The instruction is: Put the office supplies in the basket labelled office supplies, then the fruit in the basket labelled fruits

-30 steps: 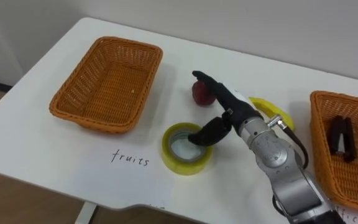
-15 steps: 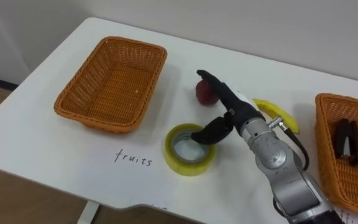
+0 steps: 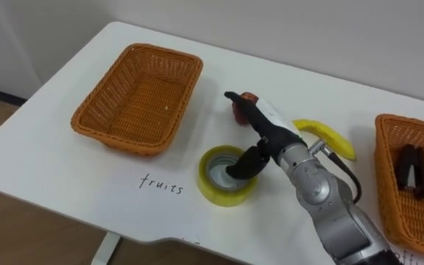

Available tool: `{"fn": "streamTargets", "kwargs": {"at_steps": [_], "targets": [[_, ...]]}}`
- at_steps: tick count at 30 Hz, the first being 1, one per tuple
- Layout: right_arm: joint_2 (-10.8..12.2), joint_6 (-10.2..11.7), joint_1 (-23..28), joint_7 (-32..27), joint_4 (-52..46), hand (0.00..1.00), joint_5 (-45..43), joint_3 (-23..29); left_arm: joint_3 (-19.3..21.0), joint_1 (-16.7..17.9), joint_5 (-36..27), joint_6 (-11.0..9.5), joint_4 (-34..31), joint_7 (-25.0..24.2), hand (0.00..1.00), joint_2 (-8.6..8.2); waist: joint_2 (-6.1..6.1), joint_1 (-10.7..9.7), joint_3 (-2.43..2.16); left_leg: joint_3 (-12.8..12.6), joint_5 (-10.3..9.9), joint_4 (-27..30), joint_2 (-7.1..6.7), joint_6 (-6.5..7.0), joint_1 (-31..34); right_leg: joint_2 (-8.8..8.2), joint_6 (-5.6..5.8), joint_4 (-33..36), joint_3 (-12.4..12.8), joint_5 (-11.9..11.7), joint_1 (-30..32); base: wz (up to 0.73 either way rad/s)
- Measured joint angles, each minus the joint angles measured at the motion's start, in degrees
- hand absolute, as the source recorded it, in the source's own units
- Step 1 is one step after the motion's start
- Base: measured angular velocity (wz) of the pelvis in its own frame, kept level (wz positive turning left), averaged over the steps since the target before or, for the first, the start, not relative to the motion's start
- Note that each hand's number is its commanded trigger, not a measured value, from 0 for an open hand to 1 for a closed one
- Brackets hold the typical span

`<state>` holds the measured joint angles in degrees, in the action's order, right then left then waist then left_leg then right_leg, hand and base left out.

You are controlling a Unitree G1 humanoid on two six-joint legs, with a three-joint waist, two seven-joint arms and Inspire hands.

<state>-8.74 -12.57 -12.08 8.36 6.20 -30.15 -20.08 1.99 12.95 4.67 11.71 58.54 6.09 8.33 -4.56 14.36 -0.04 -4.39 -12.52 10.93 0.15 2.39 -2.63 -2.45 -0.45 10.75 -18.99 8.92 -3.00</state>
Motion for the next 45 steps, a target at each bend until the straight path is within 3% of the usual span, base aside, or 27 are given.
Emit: {"fn": "streamTargets", "kwargs": {"at_steps": [7,11,17,25,32,40,41,43,45], "targets": [[0.14,-0.12,-0.03,3.49,-1.01,0.0,-1.98,-1.72,-1.69,-0.15,0.0,-0.03,0.22,-0.17,0.0,0.23,-0.25,-0.04,0.19,-0.14,0.0,0.0,0.0,0.01,0.01,0.16,0.02,-0.03,0.28,-0.04,0.0,0.0],[0.14,-0.81,-0.04,5.6,-2.66,0.0,-2.12,-2.2,-1.72,-0.84,0.0,-0.03,0.81,-0.54,0.0,0.24,-0.24,-0.01,0.62,-0.12,-0.02,-0.12,0.02,0.03,0.03,0.2,0.02,-0.1,0.26,-0.04,0.03,0.0],[0.15,-1.28,-0.1,5.9,-2.87,0.0,-2.15,-2.44,-2.85,-1.93,-0.01,-0.04,1.19,-0.6,0.0,0.36,0.11,0.07,0.85,-0.14,-0.05,-0.33,0.02,0.07,0.02,0.23,0.04,-0.14,0.29,-0.04,0.1,0.0],[-0.05,-1.27,-0.44,8.69,-2.85,0.0,-0.56,-2.43,-2.65,-3.52,0.01,-0.08,3.5,-0.61,0.0,0.46,0.03,0.27,0.79,-0.15,-0.04,-0.49,0.07,0.06,-0.08,0.27,0.04,-0.2,0.16,-0.04,0.16,0.0],[-0.37,-1.38,-0.46,12.36,-2.3,0.0,-1.48,-2.98,-2.63,-3.5,0.04,-0.02,3.49,-1.61,0.0,1.51,-0.66,0.29,0.34,-0.13,-0.03,-0.36,0.08,0.05,-0.15,0.28,0.04,-0.2,0.1,-0.04,0.03,0.0],[-0.48,-3.84,-0.08,18.14,-2.59,0.0,-3.21,-3.74,-0.87,-3.39,1.42,0.9,3.07,-2.42,0.0,1.47,-1.24,0.3,0.32,-0.11,-0.02,-0.16,0.07,0.04,-0.06,0.27,0.04,-0.14,0.3,-0.04,0.07,0.0],[-0.45,-3.89,-0.09,19.08,-2.71,0.45,-4.07,-3.66,-0.18,-3.38,1.91,1.05,2.86,-2.72,0.0,1.45,-1.39,0.3,0.26,-0.09,-0.02,-0.16,0.07,0.04,-0.05,0.26,0.04,-0.14,0.3,-0.04,0.08,0.0],[-0.38,-4.52,-0.12,20.34,-3.04,1.0,-5.04,-3.62,0.17,-3.32,2.32,1.43,2.28,-2.86,0.0,1.44,-1.6,0.36,0.13,-0.08,-0.03,-0.15,0.07,0.04,-0.05,0.25,0.04,-0.12,0.3,-0.04,0.07,0.0],[-0.33,-5.12,-0.14,21.79,-3.74,1.0,-6.52,-3.54,0.19,-3.19,2.28,1.79,1.22,-2.91,0.0,1.44,-1.74,0.4,0.15,-0.03,-0.03,-0.15,0.04,0.05,-0.08,0.22,0.04,-0.1,0.32,-0.04,0.04,0.0]]}}
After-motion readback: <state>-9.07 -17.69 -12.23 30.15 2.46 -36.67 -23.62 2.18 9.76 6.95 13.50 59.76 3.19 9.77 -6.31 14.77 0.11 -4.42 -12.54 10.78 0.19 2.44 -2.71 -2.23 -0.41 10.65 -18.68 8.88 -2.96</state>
